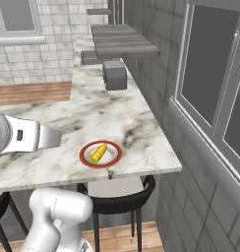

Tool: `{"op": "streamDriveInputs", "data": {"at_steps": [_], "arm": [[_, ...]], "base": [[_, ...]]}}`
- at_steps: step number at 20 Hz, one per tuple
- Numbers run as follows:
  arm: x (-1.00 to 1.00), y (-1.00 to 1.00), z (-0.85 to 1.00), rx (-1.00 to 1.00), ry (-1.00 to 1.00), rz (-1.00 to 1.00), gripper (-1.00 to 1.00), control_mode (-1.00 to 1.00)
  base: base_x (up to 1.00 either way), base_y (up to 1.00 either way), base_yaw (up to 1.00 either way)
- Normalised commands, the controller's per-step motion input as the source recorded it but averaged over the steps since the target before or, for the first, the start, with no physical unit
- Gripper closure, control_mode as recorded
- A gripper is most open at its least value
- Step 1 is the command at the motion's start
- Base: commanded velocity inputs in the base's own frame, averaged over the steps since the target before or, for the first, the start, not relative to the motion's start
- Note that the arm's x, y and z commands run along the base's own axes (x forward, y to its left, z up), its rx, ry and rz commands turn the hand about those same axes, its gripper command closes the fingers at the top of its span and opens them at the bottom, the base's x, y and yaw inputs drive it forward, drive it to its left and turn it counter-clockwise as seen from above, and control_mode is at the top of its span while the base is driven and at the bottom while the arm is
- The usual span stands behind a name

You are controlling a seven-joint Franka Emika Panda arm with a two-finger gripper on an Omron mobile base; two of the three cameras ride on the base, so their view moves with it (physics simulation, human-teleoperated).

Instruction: Transport the steak and corn to the fridge. Place the steak on the rack containing meat and place the corn on the rack containing the vegetable, ensuring meats and vegetables are on different racks.

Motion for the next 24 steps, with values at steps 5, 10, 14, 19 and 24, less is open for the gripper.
{"op": "streamDriveInputs", "data": {"at_steps": [5, 10, 14, 19, 24], "arm": [[0.0, 0.0, 0.0, 0.0, 0.0, 0.0, -1.0, 1.0], [0.13, 0.0, -0.1, 0.02, 0.01, 0.0, -1.0, -1.0], [0.43, 0.01, -0.54, 0.1, 0.09, -0.22, -1.0, -1.0], [0.2, -0.01, -0.67, 0.15, 0.13, -0.19, -1.0, -1.0], [0.6, -0.1, -0.58, 0.18, 0.17, -0.03, -1.0, -1.0]], "base": [[1.0, 0.0, 0.22], [0.67, -0.01, 0.13], [0.0, 0.0, 0.0], [0.0, 0.0, 0.0], [0.0, 0.0, 0.0]]}}
